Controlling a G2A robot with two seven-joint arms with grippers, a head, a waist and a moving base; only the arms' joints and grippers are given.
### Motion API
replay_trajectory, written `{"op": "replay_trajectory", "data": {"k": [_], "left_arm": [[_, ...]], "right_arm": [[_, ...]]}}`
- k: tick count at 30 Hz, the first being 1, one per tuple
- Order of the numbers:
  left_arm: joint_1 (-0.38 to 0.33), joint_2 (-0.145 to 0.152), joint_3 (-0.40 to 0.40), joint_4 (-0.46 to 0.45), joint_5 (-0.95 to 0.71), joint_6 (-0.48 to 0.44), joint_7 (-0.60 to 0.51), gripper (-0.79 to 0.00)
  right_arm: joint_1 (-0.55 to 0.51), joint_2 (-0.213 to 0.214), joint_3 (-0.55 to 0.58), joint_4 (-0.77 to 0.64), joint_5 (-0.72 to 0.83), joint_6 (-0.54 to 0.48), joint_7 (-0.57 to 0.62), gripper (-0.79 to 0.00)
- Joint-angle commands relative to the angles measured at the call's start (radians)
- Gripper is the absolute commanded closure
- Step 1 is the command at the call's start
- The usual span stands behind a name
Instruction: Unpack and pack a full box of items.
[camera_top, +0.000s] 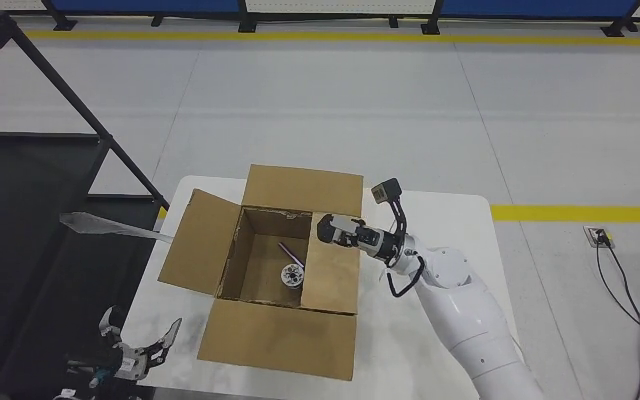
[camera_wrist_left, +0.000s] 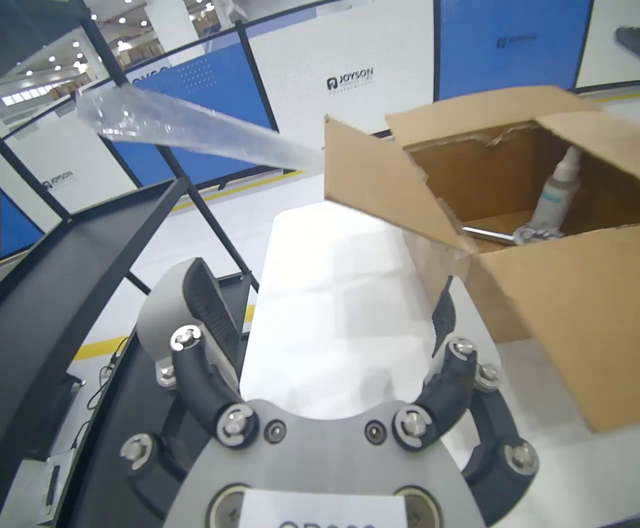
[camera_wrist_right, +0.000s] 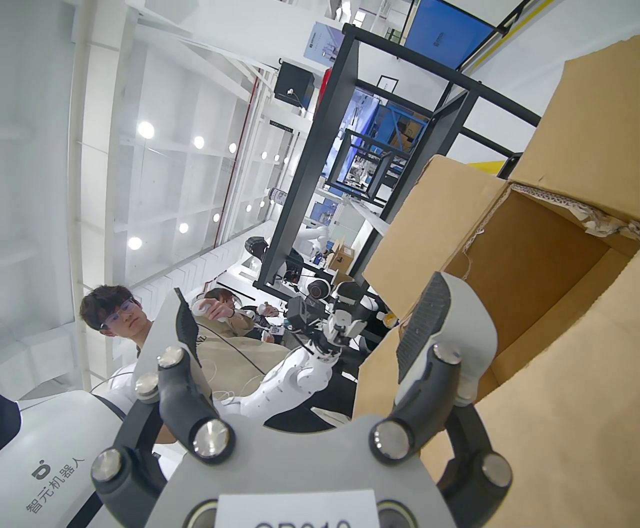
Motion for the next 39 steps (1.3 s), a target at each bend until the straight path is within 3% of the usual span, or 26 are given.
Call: {"op": "replay_trajectory", "data": {"k": [1, 6, 9, 18, 26, 36, 39], "left_arm": [[0.042, 0.0, -0.022, -0.057, -0.028, -0.047, 0.02, -0.785], [0.08, 0.001, -0.034, -0.179, -0.046, -0.118, 0.008, -0.785], [0.047, 0.001, 0.008, -0.221, -0.008, -0.116, -0.038, -0.785], [-0.2, -0.003, 0.221, -0.186, -0.083, -0.144, -0.301, -0.785], [-0.407, -0.009, 0.338, -0.148, -0.159, -0.114, -0.6, -0.785], [-0.407, -0.009, 0.338, -0.148, -0.159, -0.114, -0.6, -0.785], [-0.417, -0.013, 0.354, -0.129, -0.241, -0.103, -0.63, -0.785]], "right_arm": [[-0.009, 0.004, 0.009, -0.008, 0.004, -0.008, 0.006, -0.785], [-0.034, 0.017, 0.034, -0.017, 0.014, -0.026, 0.018, -0.785], [-0.057, 0.026, 0.057, -0.022, 0.027, -0.048, 0.024, -0.785], [-0.162, 0.06, 0.133, -0.096, 0.021, -0.088, 0.025, -0.785], [-0.265, 0.09, 0.201, -0.193, -0.037, -0.077, -0.01, -0.785], [-0.268, 0.091, 0.203, -0.195, -0.043, -0.071, -0.015, -0.785], [-0.27, 0.091, 0.203, -0.197, -0.043, -0.068, -0.021, -0.785]]}}
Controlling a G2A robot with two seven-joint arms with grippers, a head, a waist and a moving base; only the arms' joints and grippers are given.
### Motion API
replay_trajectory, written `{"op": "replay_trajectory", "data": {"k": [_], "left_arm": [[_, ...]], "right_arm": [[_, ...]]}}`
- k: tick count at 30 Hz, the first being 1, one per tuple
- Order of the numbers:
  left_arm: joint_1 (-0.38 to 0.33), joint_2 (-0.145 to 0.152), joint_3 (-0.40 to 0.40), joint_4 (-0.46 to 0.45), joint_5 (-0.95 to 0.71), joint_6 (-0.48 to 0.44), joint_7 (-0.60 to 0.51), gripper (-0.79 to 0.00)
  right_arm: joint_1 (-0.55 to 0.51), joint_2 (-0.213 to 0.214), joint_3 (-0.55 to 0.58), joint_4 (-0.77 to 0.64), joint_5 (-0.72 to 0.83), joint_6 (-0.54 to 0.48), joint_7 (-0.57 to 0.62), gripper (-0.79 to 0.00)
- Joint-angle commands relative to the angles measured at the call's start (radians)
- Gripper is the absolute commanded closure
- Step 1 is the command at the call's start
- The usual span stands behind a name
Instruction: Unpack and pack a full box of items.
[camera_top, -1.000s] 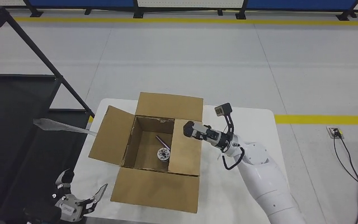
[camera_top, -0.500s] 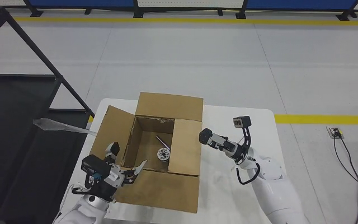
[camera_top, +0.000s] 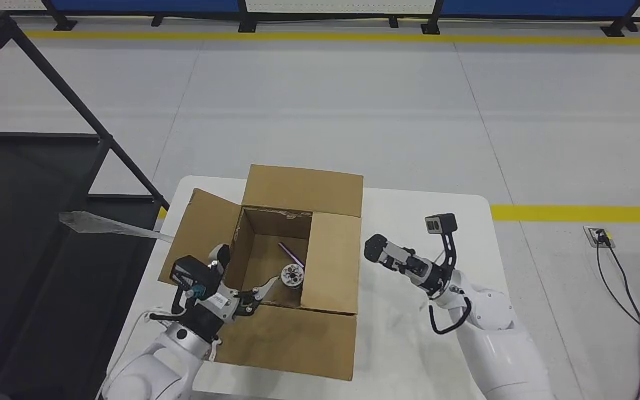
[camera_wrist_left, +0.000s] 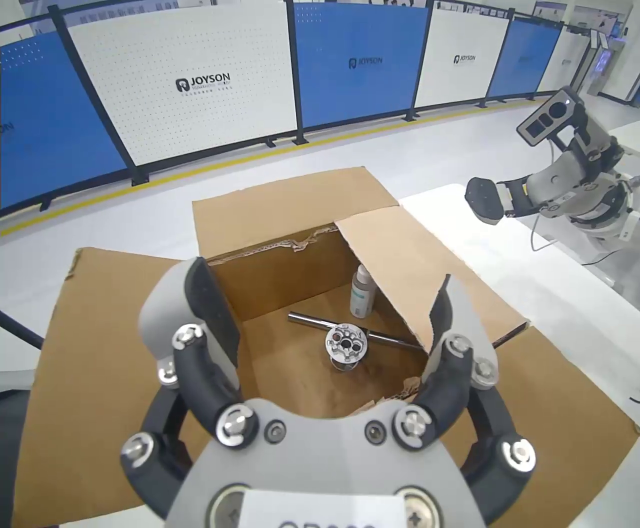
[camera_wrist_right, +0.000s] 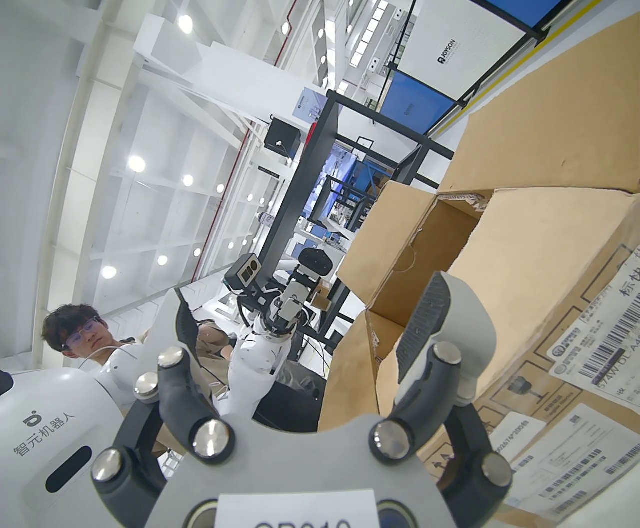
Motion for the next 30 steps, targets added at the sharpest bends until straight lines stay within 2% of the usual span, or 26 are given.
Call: {"op": "replay_trajectory", "data": {"k": [1, 6, 8, 15, 21, 30], "left_arm": [[-0.028, -0.004, 0.016, 0.024, -0.109, 0.027, -0.05, -0.785], [-0.174, -0.016, 0.072, 0.112, -0.341, 0.148, -0.317, -0.785], [-0.231, -0.02, 0.118, 0.146, -0.333, 0.171, -0.379, -0.785], [-0.411, -0.039, 0.22, 0.309, -0.58, 0.245, -0.625, -0.785], [-0.495, -0.047, 0.259, 0.417, -0.706, 0.241, -0.718, -0.785], [-0.544, -0.053, 0.299, 0.483, -0.82, 0.214, -0.76, -0.785]], "right_arm": [[-0.007, 0.001, 0.002, -0.013, -0.007, 0.012, -0.026, -0.785], [-0.029, 0.009, 0.029, -0.047, 0.037, -0.011, -0.061, -0.785], [-0.031, 0.014, 0.046, -0.047, 0.06, -0.015, -0.056, -0.785], [-0.037, 0.033, 0.092, -0.054, 0.069, -0.01, -0.045, -0.785], [-0.053, 0.046, 0.116, -0.058, 0.08, -0.012, -0.045, -0.785], [-0.048, 0.056, 0.114, -0.052, 0.086, -0.008, -0.053, -0.785]]}}
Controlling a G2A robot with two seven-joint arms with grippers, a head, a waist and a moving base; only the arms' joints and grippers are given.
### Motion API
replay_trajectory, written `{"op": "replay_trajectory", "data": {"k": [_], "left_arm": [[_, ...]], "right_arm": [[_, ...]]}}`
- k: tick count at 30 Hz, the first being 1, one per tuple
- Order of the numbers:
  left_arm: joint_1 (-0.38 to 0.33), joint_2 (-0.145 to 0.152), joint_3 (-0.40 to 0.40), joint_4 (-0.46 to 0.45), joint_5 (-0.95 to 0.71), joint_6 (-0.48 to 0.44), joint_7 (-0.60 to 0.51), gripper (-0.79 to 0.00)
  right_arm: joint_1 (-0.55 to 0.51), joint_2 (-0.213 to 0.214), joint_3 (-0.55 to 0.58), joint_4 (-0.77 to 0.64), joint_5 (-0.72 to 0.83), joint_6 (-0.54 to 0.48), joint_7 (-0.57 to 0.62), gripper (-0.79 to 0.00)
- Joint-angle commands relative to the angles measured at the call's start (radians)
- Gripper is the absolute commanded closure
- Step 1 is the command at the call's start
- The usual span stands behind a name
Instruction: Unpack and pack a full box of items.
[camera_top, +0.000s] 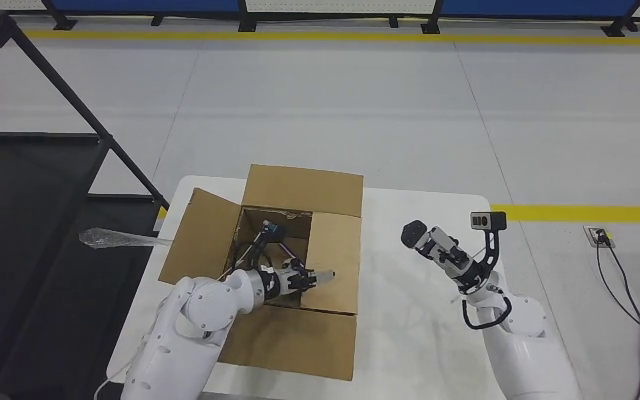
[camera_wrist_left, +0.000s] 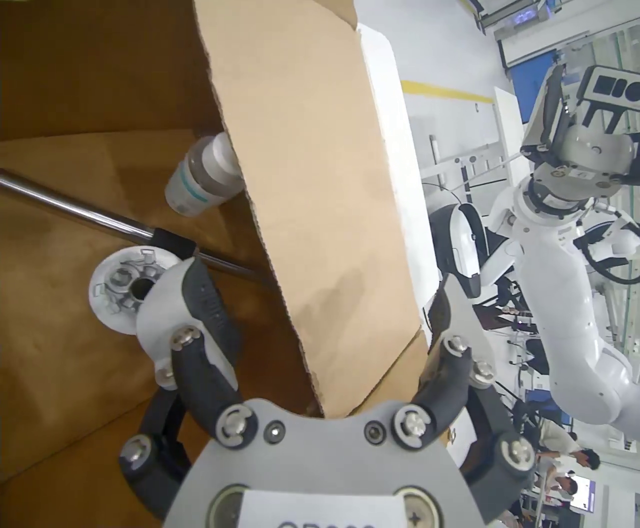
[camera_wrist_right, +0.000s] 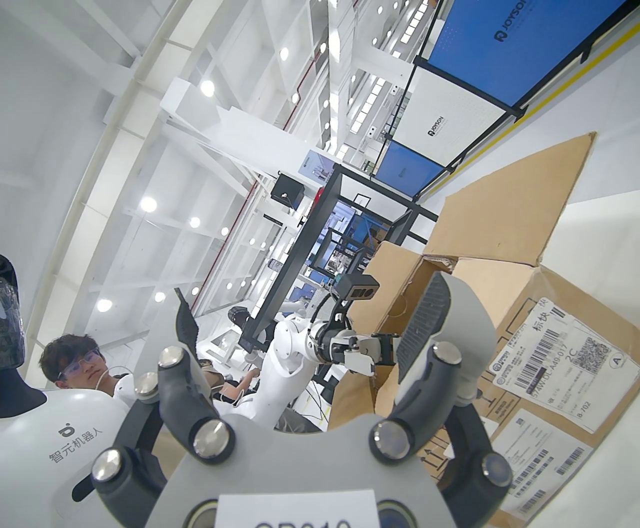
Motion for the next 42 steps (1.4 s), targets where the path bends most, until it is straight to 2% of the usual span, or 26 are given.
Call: {"op": "replay_trajectory", "data": {"k": [1, 6, 14, 18, 22, 27, 34, 42], "left_arm": [[-0.003, 0.0, 0.0, -0.002, -0.035, -0.009, -0.003, -0.785], [-0.001, 0.003, -0.014, -0.037, -0.098, -0.024, -0.006, -0.785], [0.034, 0.01, -0.027, -0.159, -0.124, -0.038, 0.03, -0.785], [0.049, 0.009, -0.005, -0.215, -0.105, -0.055, 0.09, -0.785], [0.053, 0.001, 0.053, -0.236, -0.042, -0.072, 0.189, -0.785], [0.036, -0.015, 0.133, -0.217, -0.008, -0.084, 0.294, -0.785], [-0.022, -0.043, 0.243, -0.139, 0.007, -0.095, 0.395, -0.785], [-0.099, -0.081, 0.358, -0.013, 0.033, -0.068, 0.435, -0.785]], "right_arm": [[0.002, 0.002, -0.001, -0.002, -0.002, 0.001, -0.002, -0.785], [0.003, 0.007, -0.006, -0.007, 0.004, 0.0, -0.006, -0.785], [0.01, 0.014, -0.017, -0.004, 0.017, -0.003, -0.008, -0.785], [0.006, 0.018, -0.009, -0.007, 0.036, -0.022, -0.019, -0.785], [-0.014, 0.024, 0.014, -0.021, 0.065, -0.053, -0.029, -0.785], [-0.071, 0.034, 0.071, -0.059, 0.126, -0.118, -0.054, -0.785], [-0.193, 0.05, 0.174, -0.136, 0.203, -0.201, -0.089, -0.785], [-0.304, 0.066, 0.254, -0.196, 0.221, -0.205, -0.099, -0.785]]}}
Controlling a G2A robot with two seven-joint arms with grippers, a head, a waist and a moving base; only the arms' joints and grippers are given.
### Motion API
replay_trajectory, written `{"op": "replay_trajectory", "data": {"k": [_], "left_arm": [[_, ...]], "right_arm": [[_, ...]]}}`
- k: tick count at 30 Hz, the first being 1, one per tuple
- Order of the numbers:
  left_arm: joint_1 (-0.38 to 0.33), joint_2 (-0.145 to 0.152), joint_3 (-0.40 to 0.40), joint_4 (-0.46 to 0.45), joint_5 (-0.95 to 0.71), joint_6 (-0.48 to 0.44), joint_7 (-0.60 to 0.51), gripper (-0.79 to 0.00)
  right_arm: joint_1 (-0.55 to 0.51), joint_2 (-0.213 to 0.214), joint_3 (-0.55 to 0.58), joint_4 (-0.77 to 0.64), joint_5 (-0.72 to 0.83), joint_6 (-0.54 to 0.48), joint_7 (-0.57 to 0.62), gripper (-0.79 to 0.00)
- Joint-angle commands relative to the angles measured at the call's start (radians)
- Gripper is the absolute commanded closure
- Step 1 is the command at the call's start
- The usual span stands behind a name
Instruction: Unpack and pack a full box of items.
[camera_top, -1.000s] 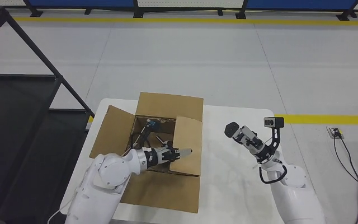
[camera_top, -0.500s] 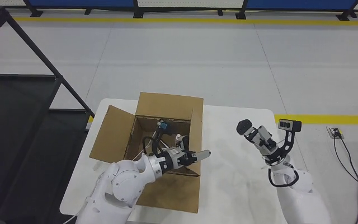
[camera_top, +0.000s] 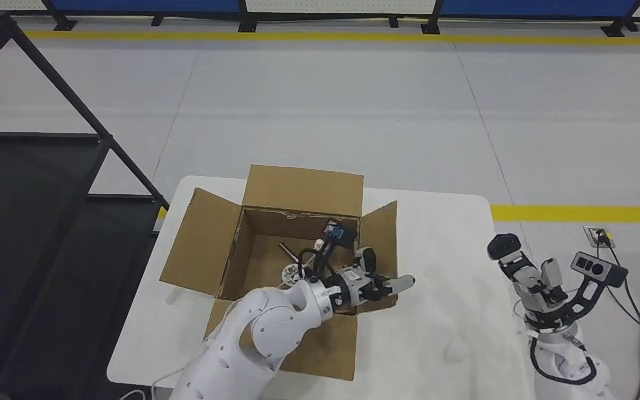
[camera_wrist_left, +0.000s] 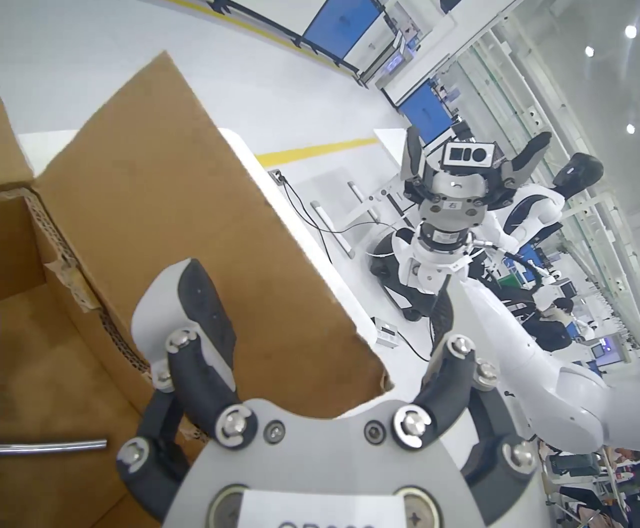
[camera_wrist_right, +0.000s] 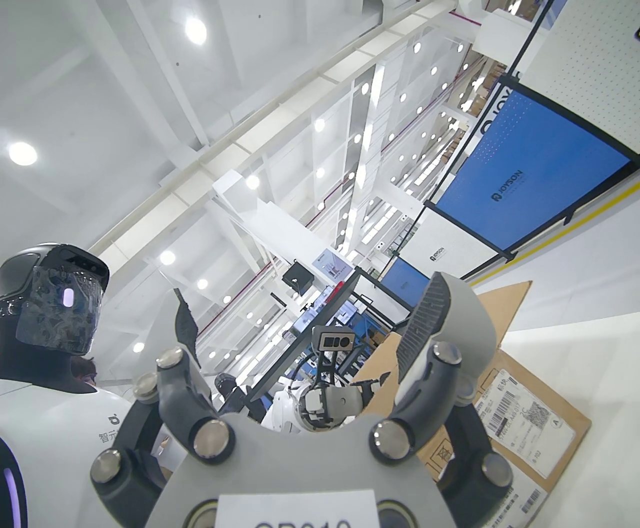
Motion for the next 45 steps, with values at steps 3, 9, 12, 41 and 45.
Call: {"op": "replay_trajectory", "data": {"k": [3, 9, 12, 41, 45], "left_arm": [[-0.034, -0.02, 0.049, 0.067, 0.01, 0.013, 0.021, -0.785], [-0.066, -0.044, 0.097, 0.132, 0.002, 0.025, 0.018, -0.785], [-0.073, -0.052, 0.109, 0.154, 0.004, 0.031, 0.016, -0.785], [0.393, 0.073, -0.68, -0.439, -0.018, 0.008, 0.017, -0.785], [0.497, 0.085, -0.861, -0.465, -0.101, -0.023, 0.025, -0.785]], "right_arm": [[-0.023, 0.006, 0.013, -0.01, -0.01, 0.023, 0.007, -0.785], [-0.017, 0.013, 0.009, -0.001, -0.057, 0.071, 0.004, -0.785], [-0.006, 0.017, 0.001, 0.003, -0.091, 0.102, 0.002, -0.785], [0.394, -0.001, -0.418, -0.006, -0.535, 0.42, -0.047, -0.785], [0.476, -0.023, -0.562, 0.026, -0.736, 0.486, -0.117, -0.785]]}}
